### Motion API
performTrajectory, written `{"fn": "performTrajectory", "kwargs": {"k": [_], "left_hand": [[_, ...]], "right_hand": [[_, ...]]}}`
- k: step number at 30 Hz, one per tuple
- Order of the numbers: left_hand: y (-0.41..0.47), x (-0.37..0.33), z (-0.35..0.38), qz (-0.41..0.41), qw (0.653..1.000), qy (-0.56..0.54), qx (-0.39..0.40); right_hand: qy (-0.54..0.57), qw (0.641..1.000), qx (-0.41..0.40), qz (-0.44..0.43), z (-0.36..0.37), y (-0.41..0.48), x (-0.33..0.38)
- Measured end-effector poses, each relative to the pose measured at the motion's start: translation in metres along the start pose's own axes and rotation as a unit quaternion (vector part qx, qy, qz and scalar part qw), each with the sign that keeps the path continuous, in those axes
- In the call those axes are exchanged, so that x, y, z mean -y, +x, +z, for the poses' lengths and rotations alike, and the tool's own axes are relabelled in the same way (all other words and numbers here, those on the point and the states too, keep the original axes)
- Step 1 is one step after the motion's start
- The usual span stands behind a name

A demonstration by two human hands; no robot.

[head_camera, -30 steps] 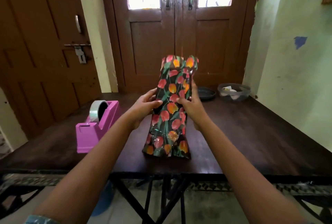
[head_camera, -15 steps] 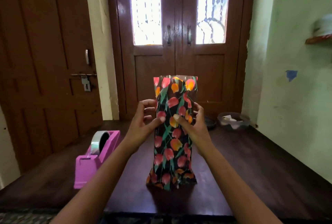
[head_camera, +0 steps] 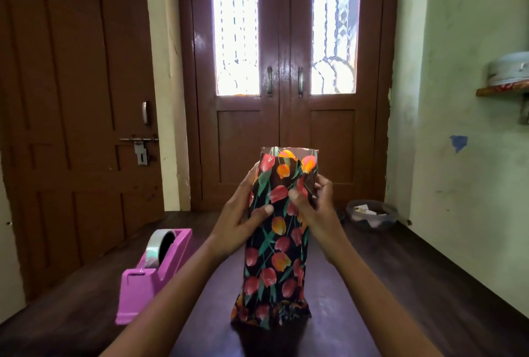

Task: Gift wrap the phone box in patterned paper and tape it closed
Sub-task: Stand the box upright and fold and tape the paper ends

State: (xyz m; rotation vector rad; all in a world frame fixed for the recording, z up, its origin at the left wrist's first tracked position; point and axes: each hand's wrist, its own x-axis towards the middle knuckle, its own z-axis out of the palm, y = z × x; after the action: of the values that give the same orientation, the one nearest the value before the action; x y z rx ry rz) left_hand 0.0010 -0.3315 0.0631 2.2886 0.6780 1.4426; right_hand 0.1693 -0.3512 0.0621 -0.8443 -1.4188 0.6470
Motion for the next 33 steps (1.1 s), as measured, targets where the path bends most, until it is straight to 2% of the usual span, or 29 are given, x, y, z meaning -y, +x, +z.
{"fn": "performTrajectory", "kwargs": {"k": [3, 5, 7, 14, 18, 23, 27, 31, 33], "left_hand": [[-0.002, -0.001, 0.001, 0.002, 1.000, 0.006, 0.014], [-0.002, -0.001, 0.002, 0.007, 1.000, 0.017, 0.015], [-0.003, -0.001, 0.002, 0.013, 0.999, 0.032, 0.014], [-0.006, 0.009, -0.002, 0.008, 0.995, 0.097, -0.012], [-0.006, -0.001, 0.000, 0.043, 0.994, 0.097, -0.026], [-0.005, -0.002, 0.000, 0.058, 0.995, 0.081, 0.018], [0.001, 0.001, -0.006, 0.089, 0.984, 0.145, 0.061], [0.009, 0.002, -0.011, 0.101, 0.962, 0.226, 0.117], [0.011, 0.003, -0.014, 0.101, 0.953, 0.248, 0.140]], "right_hand": [[-0.107, 0.980, -0.110, -0.129, 0.001, 0.009, 0.021], [-0.252, 0.940, -0.095, -0.209, -0.003, 0.020, 0.036], [-0.371, 0.900, -0.051, -0.224, -0.007, 0.031, 0.048], [-0.273, 0.932, 0.060, -0.229, -0.014, 0.031, 0.067], [-0.260, 0.936, 0.047, -0.235, -0.011, 0.025, 0.059], [-0.286, 0.911, 0.019, -0.295, -0.015, 0.018, 0.050], [-0.322, 0.900, -0.004, -0.295, -0.024, 0.011, 0.045], [-0.418, 0.862, -0.026, -0.286, -0.036, 0.009, 0.042], [-0.399, 0.870, -0.010, -0.289, -0.041, 0.007, 0.039]]}}
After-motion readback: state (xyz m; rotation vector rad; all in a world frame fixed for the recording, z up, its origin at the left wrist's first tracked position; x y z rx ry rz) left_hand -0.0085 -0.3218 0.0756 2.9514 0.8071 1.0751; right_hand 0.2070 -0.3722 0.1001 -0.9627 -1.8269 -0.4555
